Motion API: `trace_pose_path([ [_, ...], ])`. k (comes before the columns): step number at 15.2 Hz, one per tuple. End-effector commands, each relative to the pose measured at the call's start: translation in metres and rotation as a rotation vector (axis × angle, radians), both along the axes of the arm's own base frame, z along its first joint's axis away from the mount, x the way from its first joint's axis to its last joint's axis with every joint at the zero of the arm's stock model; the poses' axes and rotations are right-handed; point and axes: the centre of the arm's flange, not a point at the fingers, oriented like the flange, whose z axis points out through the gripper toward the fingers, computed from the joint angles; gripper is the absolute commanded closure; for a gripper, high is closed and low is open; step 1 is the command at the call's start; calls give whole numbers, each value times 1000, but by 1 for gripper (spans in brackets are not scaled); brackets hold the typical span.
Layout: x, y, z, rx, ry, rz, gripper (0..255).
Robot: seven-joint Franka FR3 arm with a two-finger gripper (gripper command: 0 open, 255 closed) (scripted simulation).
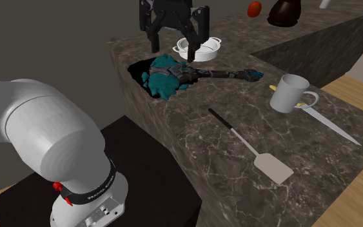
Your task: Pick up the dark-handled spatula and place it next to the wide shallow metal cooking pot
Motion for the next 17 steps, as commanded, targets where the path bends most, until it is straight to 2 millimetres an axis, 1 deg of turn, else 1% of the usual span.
trace_pose_path([
  [1, -5, -26, -15, 8, -11, 110, 0],
  [5, -5, -69, -47, 25, -30, 315, 0],
  [9, 4, -111, -80, 42, -50, 519, 0],
  [13, 21, -149, -113, 58, -70, 724, 0],
  [17, 47, -183, -146, 75, -90, 928, 0],
])
